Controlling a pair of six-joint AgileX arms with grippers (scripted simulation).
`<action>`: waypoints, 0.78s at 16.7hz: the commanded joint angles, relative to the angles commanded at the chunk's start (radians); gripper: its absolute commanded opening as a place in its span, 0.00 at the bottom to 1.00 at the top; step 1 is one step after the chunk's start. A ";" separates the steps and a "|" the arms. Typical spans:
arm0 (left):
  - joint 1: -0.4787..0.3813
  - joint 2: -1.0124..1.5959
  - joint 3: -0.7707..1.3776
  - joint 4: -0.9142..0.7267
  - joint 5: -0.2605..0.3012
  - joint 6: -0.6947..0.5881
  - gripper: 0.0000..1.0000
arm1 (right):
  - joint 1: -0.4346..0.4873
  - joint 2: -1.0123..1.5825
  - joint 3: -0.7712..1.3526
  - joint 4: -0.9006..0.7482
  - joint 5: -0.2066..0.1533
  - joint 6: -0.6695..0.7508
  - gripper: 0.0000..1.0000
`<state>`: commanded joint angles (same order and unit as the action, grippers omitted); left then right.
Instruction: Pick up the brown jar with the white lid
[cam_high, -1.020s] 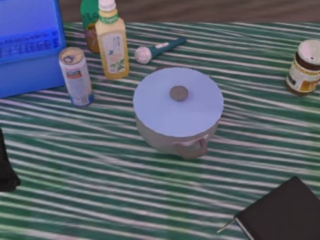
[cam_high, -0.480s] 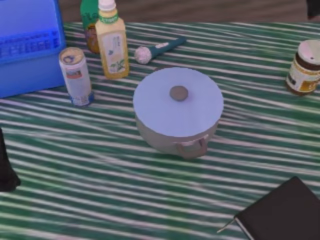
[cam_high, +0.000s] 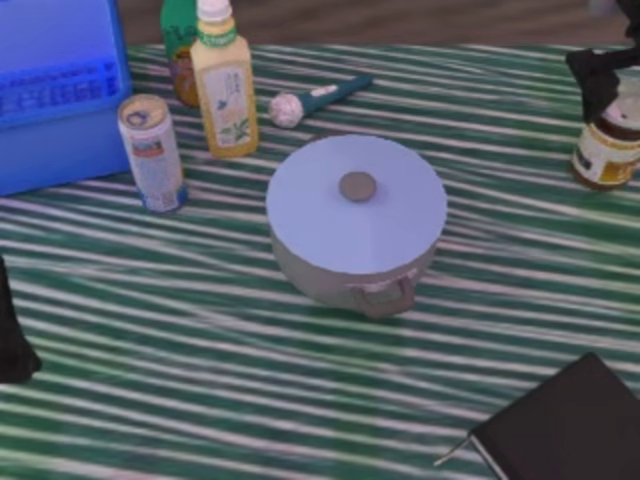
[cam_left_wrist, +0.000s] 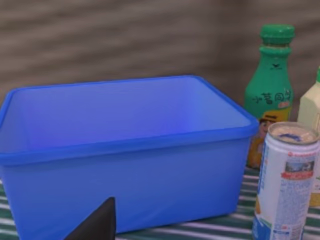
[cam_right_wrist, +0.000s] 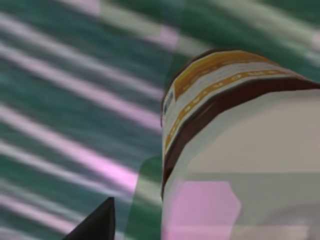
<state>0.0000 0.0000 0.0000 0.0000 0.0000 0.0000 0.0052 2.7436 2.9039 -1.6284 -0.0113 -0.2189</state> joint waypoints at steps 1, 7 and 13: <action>0.000 0.000 0.000 0.000 0.000 0.000 1.00 | 0.000 0.000 0.000 0.000 0.000 0.000 1.00; 0.000 0.000 0.000 0.000 0.000 0.000 1.00 | -0.001 -0.017 -0.077 0.063 0.000 -0.002 1.00; 0.000 0.000 0.000 0.000 0.000 0.000 1.00 | 0.002 -0.078 -0.339 0.253 -0.001 0.002 1.00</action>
<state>0.0000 0.0000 0.0000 0.0000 0.0000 0.0000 0.0076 2.6653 2.5646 -1.3755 -0.0120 -0.2171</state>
